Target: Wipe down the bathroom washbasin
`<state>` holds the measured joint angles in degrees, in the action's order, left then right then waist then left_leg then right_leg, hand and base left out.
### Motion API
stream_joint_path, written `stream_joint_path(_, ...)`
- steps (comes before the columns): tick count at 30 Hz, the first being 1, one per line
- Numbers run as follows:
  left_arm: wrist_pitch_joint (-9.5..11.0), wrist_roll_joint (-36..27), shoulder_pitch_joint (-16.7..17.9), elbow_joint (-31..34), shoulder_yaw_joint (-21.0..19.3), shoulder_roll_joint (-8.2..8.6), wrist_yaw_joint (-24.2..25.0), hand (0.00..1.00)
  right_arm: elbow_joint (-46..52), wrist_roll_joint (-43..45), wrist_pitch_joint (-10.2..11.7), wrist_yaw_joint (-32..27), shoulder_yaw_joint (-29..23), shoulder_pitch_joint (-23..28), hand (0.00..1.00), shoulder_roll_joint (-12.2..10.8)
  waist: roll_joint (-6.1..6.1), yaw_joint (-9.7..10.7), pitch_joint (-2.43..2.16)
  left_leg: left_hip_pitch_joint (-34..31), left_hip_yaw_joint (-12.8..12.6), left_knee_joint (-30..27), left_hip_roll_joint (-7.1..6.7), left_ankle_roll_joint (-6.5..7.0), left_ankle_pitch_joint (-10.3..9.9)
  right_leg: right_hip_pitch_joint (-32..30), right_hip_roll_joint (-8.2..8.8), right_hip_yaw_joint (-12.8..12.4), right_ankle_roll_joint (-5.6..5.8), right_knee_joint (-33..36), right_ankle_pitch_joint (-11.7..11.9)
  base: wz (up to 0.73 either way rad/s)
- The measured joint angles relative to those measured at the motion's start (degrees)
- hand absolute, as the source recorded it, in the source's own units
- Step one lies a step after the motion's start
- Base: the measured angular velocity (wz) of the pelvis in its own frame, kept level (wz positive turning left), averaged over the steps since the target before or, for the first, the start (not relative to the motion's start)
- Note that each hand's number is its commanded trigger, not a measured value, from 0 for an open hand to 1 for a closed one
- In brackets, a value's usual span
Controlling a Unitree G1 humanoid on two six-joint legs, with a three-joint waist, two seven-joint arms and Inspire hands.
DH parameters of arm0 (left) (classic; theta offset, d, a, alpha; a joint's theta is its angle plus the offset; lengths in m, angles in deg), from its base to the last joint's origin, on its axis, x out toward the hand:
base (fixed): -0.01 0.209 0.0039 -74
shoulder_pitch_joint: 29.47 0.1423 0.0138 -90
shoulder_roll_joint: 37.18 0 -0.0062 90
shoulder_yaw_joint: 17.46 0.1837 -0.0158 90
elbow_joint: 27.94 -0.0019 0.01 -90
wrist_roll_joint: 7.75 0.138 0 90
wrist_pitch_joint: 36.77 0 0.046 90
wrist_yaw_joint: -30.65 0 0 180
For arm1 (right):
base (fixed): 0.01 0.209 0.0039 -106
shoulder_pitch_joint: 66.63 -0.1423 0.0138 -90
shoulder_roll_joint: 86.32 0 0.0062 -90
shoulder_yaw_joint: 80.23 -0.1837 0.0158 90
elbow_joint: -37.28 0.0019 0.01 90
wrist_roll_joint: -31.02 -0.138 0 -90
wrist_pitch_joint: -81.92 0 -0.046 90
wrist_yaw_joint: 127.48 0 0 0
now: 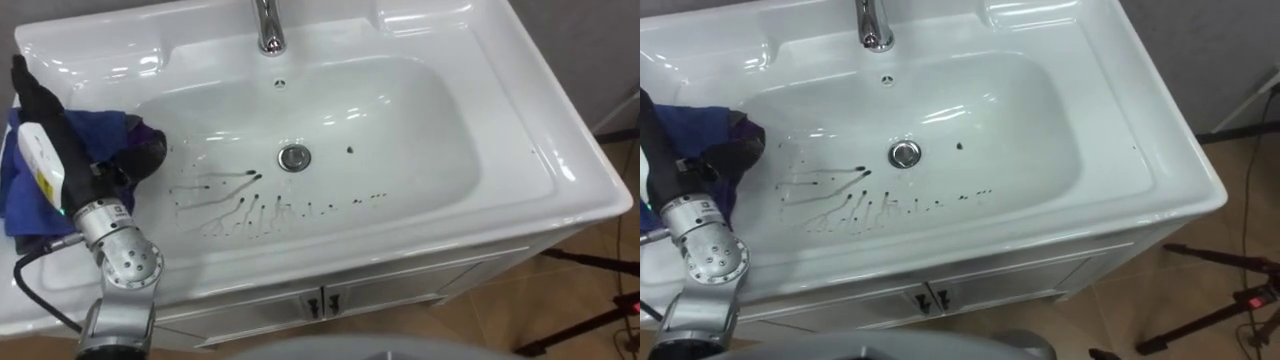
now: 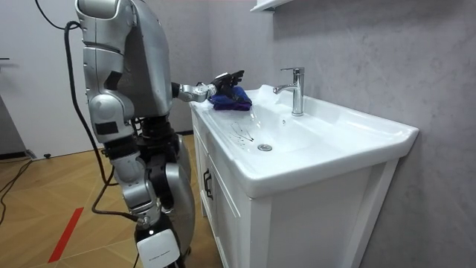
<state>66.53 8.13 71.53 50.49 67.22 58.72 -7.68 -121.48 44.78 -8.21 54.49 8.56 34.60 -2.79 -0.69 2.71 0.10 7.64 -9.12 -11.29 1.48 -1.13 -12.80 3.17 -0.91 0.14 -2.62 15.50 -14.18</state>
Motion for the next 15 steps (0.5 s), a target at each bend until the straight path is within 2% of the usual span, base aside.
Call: stream_joint_path(15, 0.0, 0.0, 0.0, -0.2, 0.0, 0.00, -0.3, 0.00, 0.0, 0.0, -0.4, 0.1, 0.0, 0.1, 0.00, -0.2, -0.10, 0.0, 0.08, 0.0, 0.3, 0.0, 0.03, 0.00, 0.0, 0.0, -0.06, 0.1, -0.03, -0.2, 0.1, 0.00)
